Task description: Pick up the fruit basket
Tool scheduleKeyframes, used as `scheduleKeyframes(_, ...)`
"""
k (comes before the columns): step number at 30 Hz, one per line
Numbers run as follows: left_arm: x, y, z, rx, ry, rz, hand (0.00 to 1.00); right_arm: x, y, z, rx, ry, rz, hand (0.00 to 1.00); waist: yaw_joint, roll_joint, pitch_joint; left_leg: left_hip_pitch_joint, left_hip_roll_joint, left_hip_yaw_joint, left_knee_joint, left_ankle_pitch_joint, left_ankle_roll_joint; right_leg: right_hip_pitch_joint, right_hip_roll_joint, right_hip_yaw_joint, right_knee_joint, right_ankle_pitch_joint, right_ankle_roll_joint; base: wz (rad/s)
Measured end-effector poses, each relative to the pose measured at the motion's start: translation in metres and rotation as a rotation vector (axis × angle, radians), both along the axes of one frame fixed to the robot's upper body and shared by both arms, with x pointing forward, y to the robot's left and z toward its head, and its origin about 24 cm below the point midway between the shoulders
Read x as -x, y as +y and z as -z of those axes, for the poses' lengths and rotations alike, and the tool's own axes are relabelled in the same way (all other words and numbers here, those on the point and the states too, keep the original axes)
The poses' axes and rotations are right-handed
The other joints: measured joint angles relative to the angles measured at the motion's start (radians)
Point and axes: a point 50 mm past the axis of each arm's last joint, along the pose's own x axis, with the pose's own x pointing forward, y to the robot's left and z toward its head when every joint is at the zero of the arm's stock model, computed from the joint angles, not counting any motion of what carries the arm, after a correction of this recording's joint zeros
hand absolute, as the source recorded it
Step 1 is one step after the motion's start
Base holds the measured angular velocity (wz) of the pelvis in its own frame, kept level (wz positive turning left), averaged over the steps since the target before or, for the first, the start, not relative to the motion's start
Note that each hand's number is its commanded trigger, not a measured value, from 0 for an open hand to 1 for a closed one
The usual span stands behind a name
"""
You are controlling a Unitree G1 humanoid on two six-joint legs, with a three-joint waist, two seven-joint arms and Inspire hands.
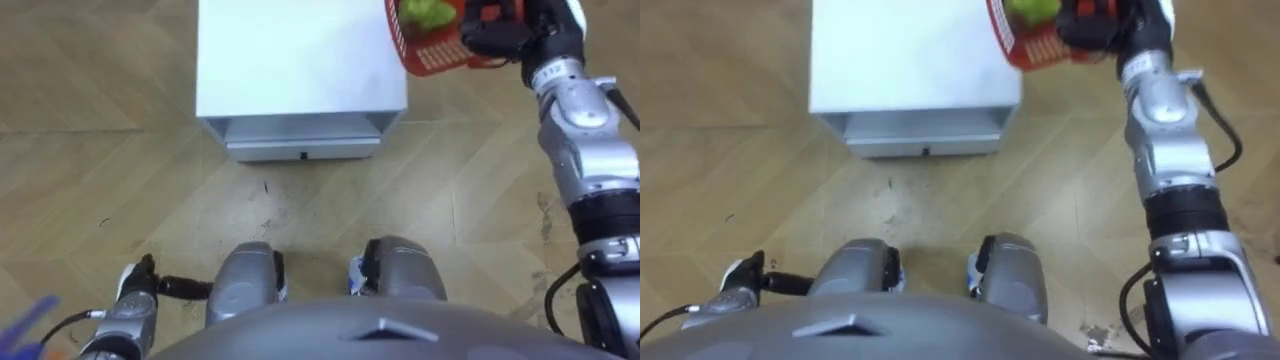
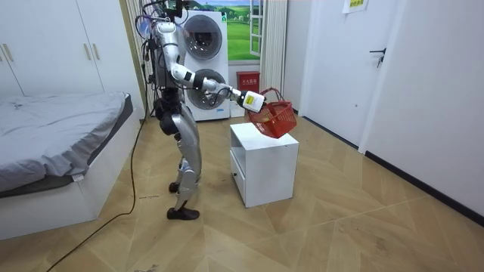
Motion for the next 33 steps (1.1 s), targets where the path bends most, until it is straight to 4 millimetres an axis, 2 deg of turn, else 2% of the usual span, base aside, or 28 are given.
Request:
scheduleKeyframes(1,0.004,-0.002,0.001,0.005,0.004,-0.002,0.00,0.000,-0.003,-0.001,-0.029,-0.008,0.013,1.00,0.012,0.000,-0.0002,-0.003,-0.001,0.028,-0.077,0.083,0.017,0.042,0.013,0.000,-0.050,0.017,0.005,-0.07)
scheduleKeyframes(2,0.009,-0.002,0.001,0.005,0.016,-0.007,0.00,0.000,-0.002,0.000,-0.036,-0.006,0.012,1.00,0.018,-0.005,-0.0025,0.004,-0.001,0.036,-0.085,0.112,0.028,0.065,0.017,0.000,-0.077,0.023,0.009,-0.12)
scheduleKeyframes(3,0.019,-0.002,0.003,0.008,0.044,-0.027,0.00,0.002,-0.001,-0.001,-0.040,-0.008,-0.007,1.00,0.017,-0.006,-0.0154,0.039,0.004,0.053,-0.121,0.131,0.034,0.108,0.026,-0.001,-0.141,0.045,0.022,-0.05)
scheduleKeyframes(4,0.026,-0.002,0.003,0.009,0.066,-0.037,0.00,0.003,0.001,-0.005,-0.040,-0.026,-0.021,1.00,0.018,-0.009,-0.0145,0.078,0.000,0.062,-0.164,0.146,0.041,0.147,0.037,-0.001,-0.208,0.072,0.030,-0.14)
scheduleKeyframes(5,0.033,-0.003,0.004,0.005,0.090,-0.026,0.00,0.004,0.004,-0.009,-0.037,-0.045,-0.041,1.00,0.028,-0.012,-0.0148,0.120,-0.002,0.062,-0.217,0.151,0.041,0.174,0.049,-0.008,-0.266,0.095,0.033,-0.25)
scheduleKeyframes(7,0.043,-0.003,0.004,-0.005,0.126,0.000,0.00,0.009,0.009,-0.016,-0.034,-0.081,-0.074,1.00,0.047,-0.011,-0.0150,0.163,-0.007,0.042,-0.257,0.151,0.041,0.215,0.054,-0.025,-0.323,0.119,0.034,-0.32)
scheduleKeyframes(10,0.053,-0.001,0.004,-0.012,0.158,-0.008,0.00,0.013,0.014,-0.022,-0.027,-0.115,-0.102,1.00,0.042,-0.008,-0.0141,0.229,-0.017,-0.001,-0.300,0.151,0.041,0.294,0.061,-0.032,-0.382,0.134,0.033,0.02)
scheduleKeyframes(14,0.050,-0.001,0.003,-0.020,0.151,0.017,0.00,0.013,0.017,-0.024,-0.008,-0.118,-0.132,1.00,0.061,-0.003,-0.0105,0.305,-0.013,-0.102,-0.346,0.158,0.029,0.305,0.065,-0.072,-0.319,0.135,0.031,-0.12)
scheduleKeyframes(15,0.049,0.000,0.003,-0.025,0.150,0.029,0.00,0.013,0.020,-0.024,0.003,-0.119,-0.147,1.00,0.065,-0.003,-0.0105,0.315,-0.010,-0.142,-0.345,0.161,0.025,0.316,0.069,-0.089,-0.323,0.140,0.023,-0.07)
scheduleKeyframes(16,0.047,0.001,0.003,-0.029,0.151,0.038,0.00,0.012,0.024,-0.027,-0.001,-0.135,-0.165,1.00,0.062,-0.015,-0.0039,0.270,-0.022,-0.116,-0.268,0.161,0.012,0.369,0.063,-0.076,-0.381,0.156,0.006,0.33)
scheduleKeyframes(17,0.042,0.001,0.003,-0.032,0.146,0.058,0.00,0.012,0.026,-0.029,-0.013,-0.147,-0.167,1.00,0.044,-0.047,0.0027,0.190,-0.053,-0.050,-0.231,0.148,0.021,0.399,0.054,-0.022,-0.445,0.157,0.008,0.61)
scheduleKeyframes(18,0.036,-0.002,0.003,-0.023,0.135,0.073,0.00,0.012,0.023,-0.031,-0.008,-0.157,-0.159,1.00,0.042,-0.047,0.0001,0.144,-0.078,-0.033,-0.263,0.156,0.036,0.400,0.049,-0.005,-0.458,0.156,0.009,0.85)
scheduleKeyframes(19,0.026,-0.010,0.005,0.000,0.121,0.115,0.00,0.012,0.016,-0.034,0.004,-0.165,-0.139,1.00,0.042,-0.025,-0.0072,0.063,-0.108,-0.007,-0.341,0.265,0.083,0.393,0.053,0.002,-0.458,0.141,0.032,0.55)
scheduleKeyframes(20,0.024,-0.010,0.004,0.000,0.120,0.127,0.00,0.012,0.017,-0.030,0.000,-0.154,-0.138,1.00,0.051,-0.029,-0.0045,0.042,-0.105,0.031,-0.325,0.317,0.120,0.398,0.052,0.003,-0.451,0.122,0.054,0.28)
scheduleKeyframes(21,0.027,-0.008,0.004,-0.001,0.137,0.121,0.00,0.013,0.023,-0.020,0.004,-0.109,-0.167,1.00,0.083,-0.046,-0.0075,0.064,-0.104,0.045,-0.321,0.323,0.122,0.393,0.040,-0.015,-0.442,0.114,0.070,-0.09)
scheduleKeyframes(22,0.029,-0.011,0.005,0.009,0.153,0.116,0.00,0.013,0.028,-0.017,0.011,-0.087,-0.211,1.00,0.103,-0.037,-0.0025,0.078,-0.099,0.025,-0.321,0.323,0.122,0.395,0.046,-0.047,-0.454,0.120,0.076,-0.13)
scheduleKeyframes(23,0.029,-0.011,0.006,0.014,0.157,0.115,0.00,0.013,0.030,-0.017,0.013,-0.086,-0.224,1.00,0.112,-0.033,-0.0010,0.083,-0.097,0.015,-0.322,0.323,0.122,0.392,0.047,-0.055,-0.471,0.125,0.074,-0.04)
scheduleKeyframes(24,0.030,-0.012,0.006,0.018,0.165,0.112,0.00,0.013,0.031,-0.018,0.019,-0.088,-0.240,1.00,0.122,-0.031,-0.0008,0.092,-0.100,0.019,-0.323,0.321,0.117,0.374,0.044,-0.050,-0.501,0.158,0.063,0.12)
scheduleKeyframes(27,0.032,-0.012,0.007,0.026,0.175,0.099,0.00,0.013,0.035,-0.017,0.033,-0.082,-0.263,1.00,0.128,-0.017,-0.0007,0.120,-0.098,0.025,-0.337,0.312,0.108,0.387,0.047,-0.058,-0.488,0.150,0.053,0.03)
scheduleKeyframes(29,0.034,-0.014,0.008,0.044,0.179,0.092,0.00,0.013,0.038,-0.015,0.026,-0.069,-0.292,1.00,0.120,0.002,0.0003,0.137,-0.090,0.031,-0.357,0.304,0.100,0.387,0.053,-0.067,-0.462,0.143,0.044,0.00)
scheduleKeyframes(33,0.035,-0.015,0.008,0.061,0.186,0.096,0.00,0.014,0.042,-0.012,0.007,-0.037,-0.338,1.00,0.115,0.011,-0.0011,0.143,-0.090,0.029,-0.347,0.291,0.097,0.382,0.056,-0.056,-0.430,0.130,0.041,-0.07)
